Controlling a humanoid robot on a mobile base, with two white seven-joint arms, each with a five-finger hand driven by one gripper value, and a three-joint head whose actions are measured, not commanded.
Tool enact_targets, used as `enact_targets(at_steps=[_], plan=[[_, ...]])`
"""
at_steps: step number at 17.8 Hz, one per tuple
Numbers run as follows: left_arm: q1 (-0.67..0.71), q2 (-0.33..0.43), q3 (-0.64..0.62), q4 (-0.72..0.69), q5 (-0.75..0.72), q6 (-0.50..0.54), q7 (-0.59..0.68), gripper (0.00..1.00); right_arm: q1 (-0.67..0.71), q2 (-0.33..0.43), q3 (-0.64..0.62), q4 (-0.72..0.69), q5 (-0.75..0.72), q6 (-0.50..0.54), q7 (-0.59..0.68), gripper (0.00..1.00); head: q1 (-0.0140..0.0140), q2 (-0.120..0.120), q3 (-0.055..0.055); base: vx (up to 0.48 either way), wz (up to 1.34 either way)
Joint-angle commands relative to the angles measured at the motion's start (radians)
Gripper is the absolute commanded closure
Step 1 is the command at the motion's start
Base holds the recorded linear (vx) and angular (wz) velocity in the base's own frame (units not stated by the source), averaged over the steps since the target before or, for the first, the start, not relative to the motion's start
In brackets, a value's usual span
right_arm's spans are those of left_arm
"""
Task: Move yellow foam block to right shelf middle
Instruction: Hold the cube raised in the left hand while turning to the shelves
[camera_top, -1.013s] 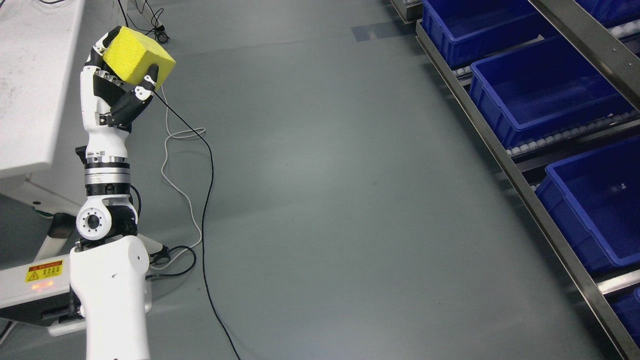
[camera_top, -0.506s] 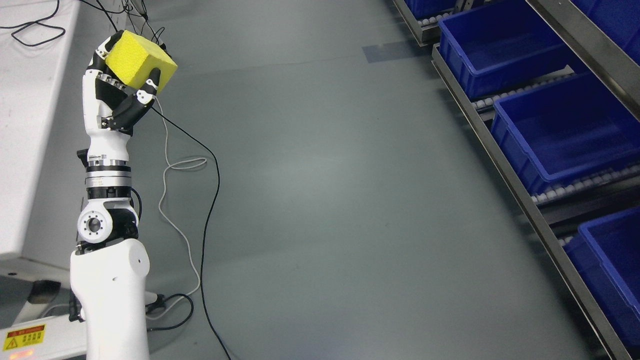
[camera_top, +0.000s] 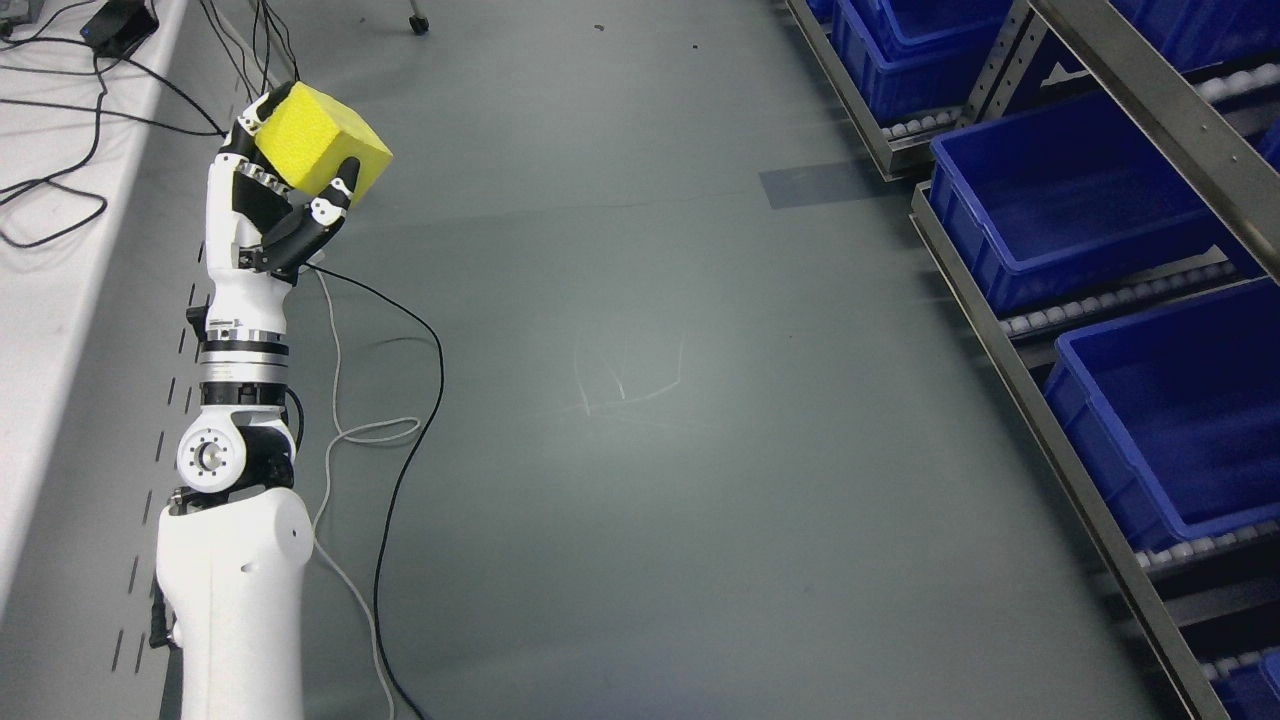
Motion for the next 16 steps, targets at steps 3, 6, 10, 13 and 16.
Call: enact_targets(at_steps=[3,6,10,13,16], plan=[[0.023,0.017,-0.236,-0.019,0.001,-0.009,-0.003,0.55,-0.001,-0.017,0.0,-0.017,0.0,-0.001,0.001,0.0,0.0,0.0,0.0,0.504,-0.07],[0.024,0.017,-0.245,-0.025,0.001,-0.01,-0.003,0.55,-0.003,-0.017,0.0,-0.017,0.0,0.001,0.001,0.0,0.0,0.0,0.0,0.448,-0.34],[0.041,0.017,-0.247,-0.035,0.001,-0.016,-0.003,0.55,-0.001,-0.017,0.0,-0.017,0.0,0.001,0.001,0.0,0.0,0.0,0.0,0.348,-0.86],[0.041,0.017,-0.269,-0.042,0.001,-0.022,-0.005,0.54,-0.001,-0.017,0.0,-0.017,0.0,0.001,0.001,0.0,0.0,0.0,0.0,0.228,-1.23],[0.044,0.017,-0.29,-0.051,0.001,-0.032,-0.005,0.54,-0.003,-0.017,0.0,-0.017,-0.002,0.001,0.001,0.0,0.0,0.0,0.0,0.206,-1.24]])
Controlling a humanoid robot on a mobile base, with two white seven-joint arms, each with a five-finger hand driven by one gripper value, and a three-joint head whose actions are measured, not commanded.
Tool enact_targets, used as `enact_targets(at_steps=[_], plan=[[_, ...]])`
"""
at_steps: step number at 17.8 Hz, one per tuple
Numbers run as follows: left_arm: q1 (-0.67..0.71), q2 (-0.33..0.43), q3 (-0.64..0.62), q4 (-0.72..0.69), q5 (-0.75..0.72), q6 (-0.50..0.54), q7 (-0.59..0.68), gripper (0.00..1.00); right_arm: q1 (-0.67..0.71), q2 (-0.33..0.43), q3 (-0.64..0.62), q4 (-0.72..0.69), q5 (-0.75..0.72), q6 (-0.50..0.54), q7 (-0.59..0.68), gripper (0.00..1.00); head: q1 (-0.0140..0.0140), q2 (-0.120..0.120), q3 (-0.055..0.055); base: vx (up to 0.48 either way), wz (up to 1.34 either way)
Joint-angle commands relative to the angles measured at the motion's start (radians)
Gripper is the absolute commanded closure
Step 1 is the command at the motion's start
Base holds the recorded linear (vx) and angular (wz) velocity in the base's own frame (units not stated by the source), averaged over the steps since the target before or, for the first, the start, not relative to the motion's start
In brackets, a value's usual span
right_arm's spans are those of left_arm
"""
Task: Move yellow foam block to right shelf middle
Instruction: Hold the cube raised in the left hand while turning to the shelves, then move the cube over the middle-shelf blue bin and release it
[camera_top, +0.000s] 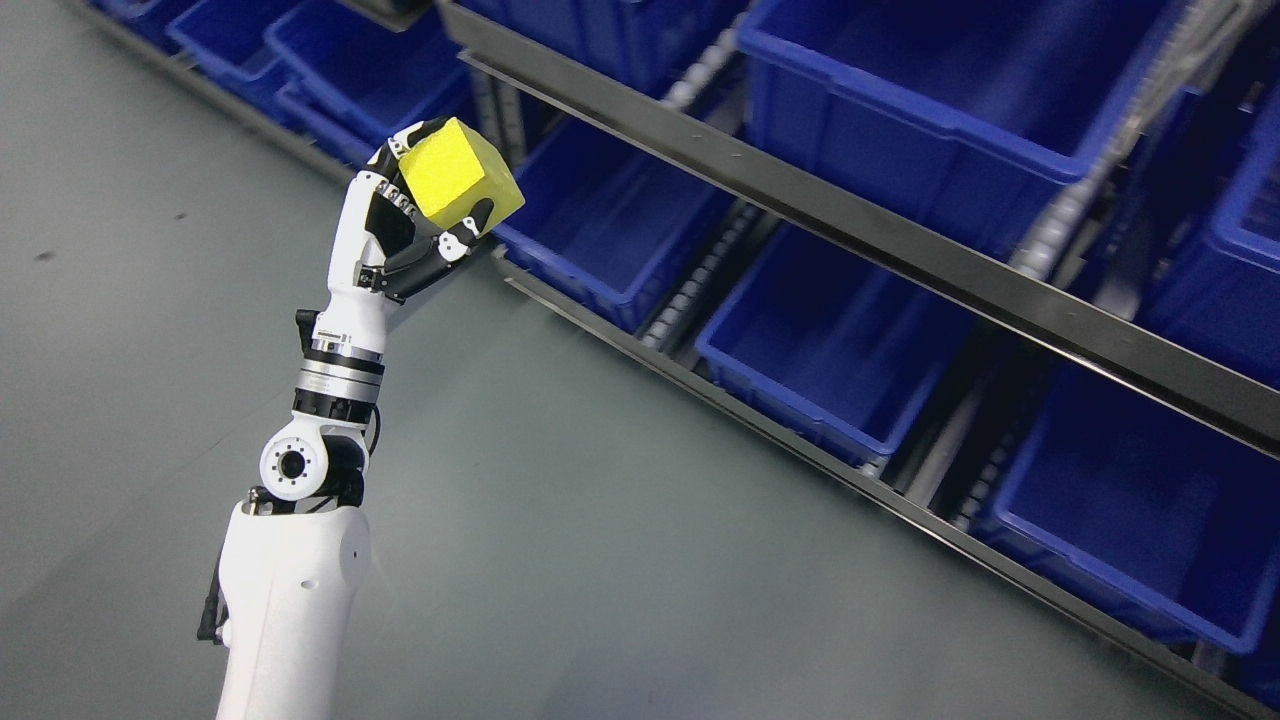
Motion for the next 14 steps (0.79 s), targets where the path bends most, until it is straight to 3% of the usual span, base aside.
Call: enact_targets(at_steps=[1,8,14], plan=[[0.007,0.017,-0.083,-0.031,0.0,-0.009,0.0,0.54,-0.002,-0.017,0.0,-0.017,0.0,0.001,0.004,0.0,0.0,0.0,0.0,0.199,-1.19],[-0.006,0.017,-0.085,-0.126,0.0,-0.007,0.0,0.55,-0.004,-0.017,0.0,-0.017,0.0,0.001,0.004,0.0,0.0,0.0,0.0,0.154,-0.96],[-0.1,0.017,-0.034,-0.268,0.0,0.04,0.001,0.55,-0.004,-0.017,0.0,-0.017,0.0,0.001,0.004,0.0,0.0,0.0,0.0,0.111,-0.48]])
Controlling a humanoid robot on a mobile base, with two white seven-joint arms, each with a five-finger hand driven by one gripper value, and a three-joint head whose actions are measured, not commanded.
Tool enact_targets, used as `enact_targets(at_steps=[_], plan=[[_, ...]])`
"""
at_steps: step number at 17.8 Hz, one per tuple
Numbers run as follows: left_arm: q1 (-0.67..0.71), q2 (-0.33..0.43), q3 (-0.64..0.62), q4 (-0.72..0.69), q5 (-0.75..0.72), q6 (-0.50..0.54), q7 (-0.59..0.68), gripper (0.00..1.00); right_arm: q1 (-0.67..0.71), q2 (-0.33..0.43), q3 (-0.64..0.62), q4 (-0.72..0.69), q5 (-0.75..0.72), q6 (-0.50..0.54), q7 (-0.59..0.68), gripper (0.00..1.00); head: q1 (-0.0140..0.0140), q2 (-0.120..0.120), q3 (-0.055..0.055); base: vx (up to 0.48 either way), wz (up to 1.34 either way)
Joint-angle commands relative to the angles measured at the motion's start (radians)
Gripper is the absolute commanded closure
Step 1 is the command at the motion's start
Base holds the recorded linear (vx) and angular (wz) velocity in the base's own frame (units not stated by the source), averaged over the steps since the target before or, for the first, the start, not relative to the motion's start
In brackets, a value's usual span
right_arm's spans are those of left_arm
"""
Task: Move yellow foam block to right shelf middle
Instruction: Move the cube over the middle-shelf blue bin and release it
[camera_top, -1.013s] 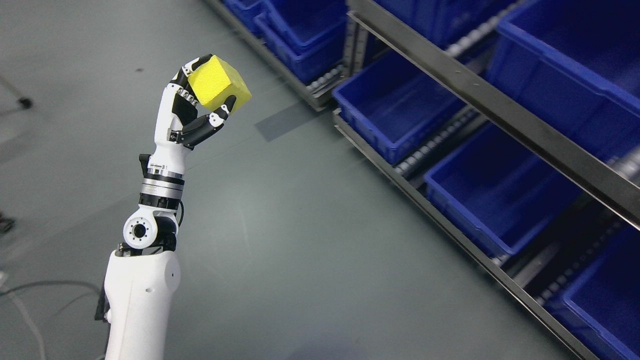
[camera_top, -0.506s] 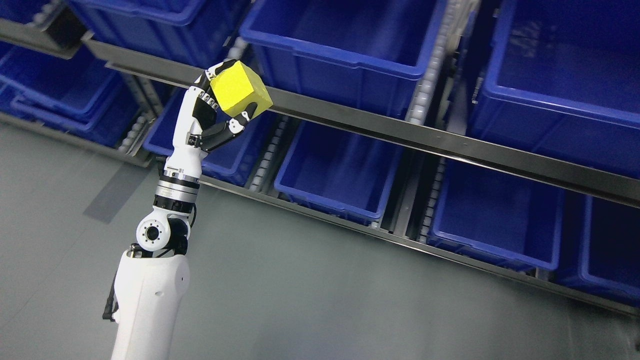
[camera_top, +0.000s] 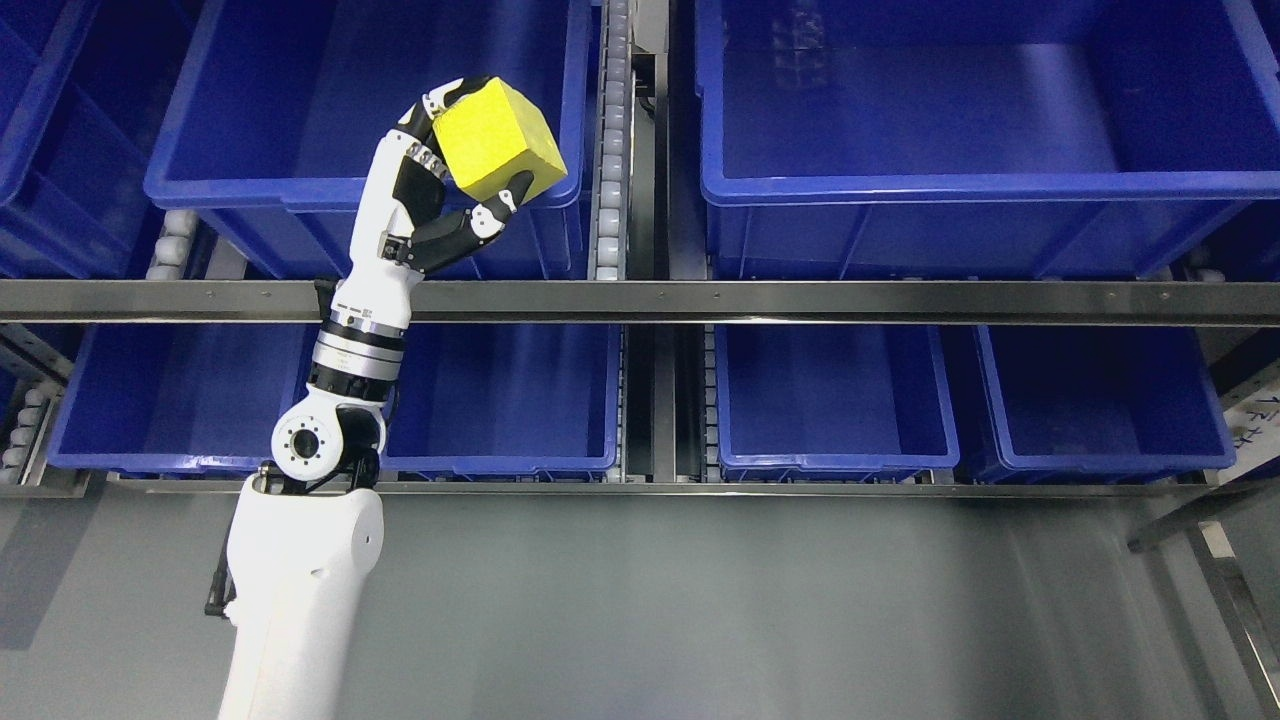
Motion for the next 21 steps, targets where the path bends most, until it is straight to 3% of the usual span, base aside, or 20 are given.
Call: enact_targets(at_steps=[1,5,8,11,13,14,16,17,21], plan=[[-0.081,0.017,0.036,-0.151,0.0,0.05,0.002,0.55,-0.003,-0.017,0.0,-0.017,0.0,0.0,0.001,0.0,0.0,0.0,0.0,0.063,-0.25],[-0.164,0.017,0.068,-0.149,0.0,0.169,0.005,0.55,-0.002,-0.017,0.0,-0.017,0.0,0.0,0.001,0.0,0.0,0.0,0.0,0.036,-0.1],[-0.226,0.017,0.071,-0.143,-0.002,0.457,0.016,0.55,-0.003,-0.017,0.0,-0.017,0.0,0.0,0.001,0.0,0.0,0.0,0.0,0.0,0.0],[-0.307,0.017,0.082,-0.068,-0.055,0.645,0.077,0.48,-0.003,-0.017,0.0,-0.017,-0.002,0.0,0.001,0.0,0.0,0.001,0.0,-0.006,0.01],[-0.355,0.017,0.111,0.022,-0.109,0.676,0.146,0.44,-0.003,-0.017,0.0,-0.017,-0.001,0.0,0.001,0.0,0.0,0.001,0.0,0.0,0.0],[-0.368,0.017,0.119,0.05,-0.135,0.687,0.16,0.36,-0.003,-0.017,0.0,-0.017,-0.002,0.0,0.001,0.0,0.0,0.001,0.0,0.0,0.0],[-0.388,0.017,0.119,0.091,-0.218,0.762,0.168,0.04,-0.003,-0.017,0.0,-0.017,0.0,0.0,0.001,0.0,0.0,0.001,0.0,0.0,0.0],[-0.387,0.017,0.117,0.092,-0.232,0.776,0.168,0.0,-0.003,-0.017,0.0,-0.017,0.0,0.0,0.001,0.0,0.0,0.001,0.0,0.0,0.0],[-0.405,0.017,0.106,0.081,-0.212,0.736,0.159,0.0,-0.003,-0.017,0.0,-0.017,0.0,0.0,0.001,0.0,0.0,0.001,0.0,0.0,0.0]])
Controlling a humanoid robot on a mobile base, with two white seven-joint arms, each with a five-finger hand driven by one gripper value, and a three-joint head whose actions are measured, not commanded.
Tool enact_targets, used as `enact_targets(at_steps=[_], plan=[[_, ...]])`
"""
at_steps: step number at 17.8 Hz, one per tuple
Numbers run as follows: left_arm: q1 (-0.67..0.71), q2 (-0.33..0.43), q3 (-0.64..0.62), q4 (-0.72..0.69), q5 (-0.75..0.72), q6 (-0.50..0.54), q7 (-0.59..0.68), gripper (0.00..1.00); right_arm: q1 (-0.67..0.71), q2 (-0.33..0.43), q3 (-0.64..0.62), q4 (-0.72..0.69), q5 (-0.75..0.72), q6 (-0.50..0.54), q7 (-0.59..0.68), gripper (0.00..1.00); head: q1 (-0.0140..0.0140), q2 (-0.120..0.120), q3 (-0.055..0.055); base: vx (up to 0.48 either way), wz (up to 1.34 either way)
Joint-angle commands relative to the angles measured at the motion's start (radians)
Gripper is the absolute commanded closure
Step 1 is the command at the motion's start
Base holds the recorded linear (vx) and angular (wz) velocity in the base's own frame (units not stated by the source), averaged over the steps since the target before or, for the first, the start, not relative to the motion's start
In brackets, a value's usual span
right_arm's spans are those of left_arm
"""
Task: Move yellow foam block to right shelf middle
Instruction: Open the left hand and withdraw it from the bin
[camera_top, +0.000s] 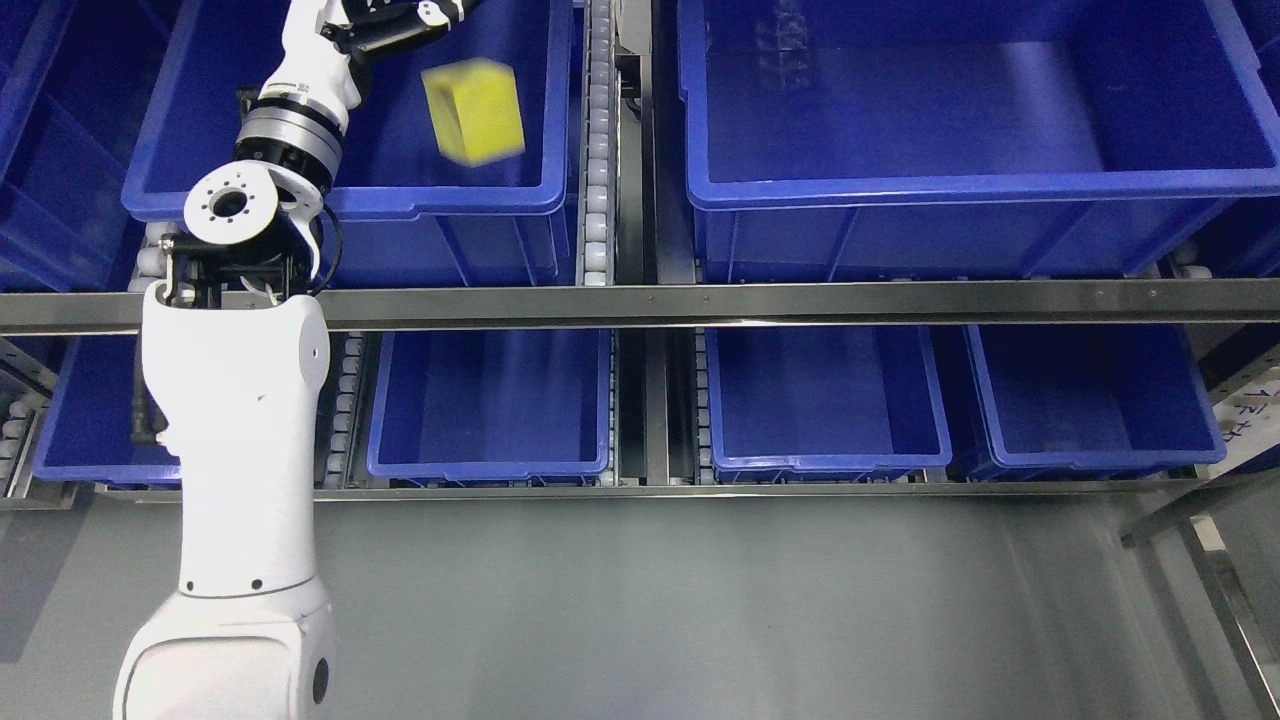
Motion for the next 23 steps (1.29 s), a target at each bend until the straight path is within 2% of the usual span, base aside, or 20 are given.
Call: enact_targets(at_steps=[1,3,5,16,19,23], plan=[[-0.054,0.017,0.018,0.07,-0.006,-0.111,-0.007,0.0,-0.003,-0.017,0.0,-0.017,0.0,0.0,0.0,0.0,0.0,0.0,0.0,0.0,0.0],[-0.042,0.017,-0.005,0.062,0.044,-0.287,-0.008,0.0,-0.003,-0.017,0.0,-0.017,0.0,0.0,0.0,0.0,0.0,0.0,0.0,0.0,0.0],[0.024,0.017,-0.033,0.021,0.051,-0.354,-0.01,0.0,-0.002,-0.017,0.0,-0.017,0.0,0.0,0.0,0.0,0.0,0.0,0.0,0.0,0.0],[0.34,0.017,-0.022,-0.197,0.06,-0.343,-0.016,0.0,-0.003,-0.017,0.0,-0.017,0.0,0.0,0.0,0.0,0.0,0.0,0.0,0.0,0.0],[0.352,0.017,-0.014,-0.214,0.06,-0.279,-0.016,0.0,-0.003,-0.017,0.0,-0.017,0.0,0.0,0.0,0.0,0.0,0.0,0.0,0.0,0.0],[0.317,0.017,-0.01,-0.225,0.06,-0.256,-0.014,0.0,-0.002,-0.017,0.0,-0.017,-0.002,0.0,0.0,0.0,0.0,0.0,0.0,0.0,0.0]])
